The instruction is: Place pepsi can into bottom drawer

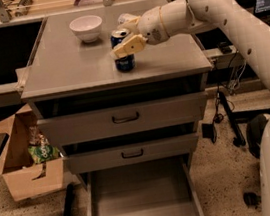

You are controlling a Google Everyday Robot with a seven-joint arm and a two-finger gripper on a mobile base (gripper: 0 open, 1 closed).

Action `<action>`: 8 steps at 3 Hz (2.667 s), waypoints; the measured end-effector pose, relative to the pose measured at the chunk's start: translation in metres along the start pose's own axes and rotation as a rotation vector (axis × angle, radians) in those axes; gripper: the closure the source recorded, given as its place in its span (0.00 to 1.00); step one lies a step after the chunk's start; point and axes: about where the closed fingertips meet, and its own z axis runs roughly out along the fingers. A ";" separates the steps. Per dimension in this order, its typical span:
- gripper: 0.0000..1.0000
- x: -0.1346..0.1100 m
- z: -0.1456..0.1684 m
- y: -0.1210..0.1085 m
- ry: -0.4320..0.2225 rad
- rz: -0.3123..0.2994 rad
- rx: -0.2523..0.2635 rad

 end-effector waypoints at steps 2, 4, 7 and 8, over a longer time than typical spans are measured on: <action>0.80 -0.030 -0.016 0.020 -0.102 -0.046 -0.001; 1.00 -0.070 -0.041 0.044 -0.209 -0.116 -0.012; 1.00 -0.003 0.020 0.177 -0.154 -0.191 -0.355; 1.00 0.036 0.032 0.201 -0.128 -0.146 -0.374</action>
Offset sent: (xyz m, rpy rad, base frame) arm -0.0381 -0.0039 0.0578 0.1340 -0.1324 0.0330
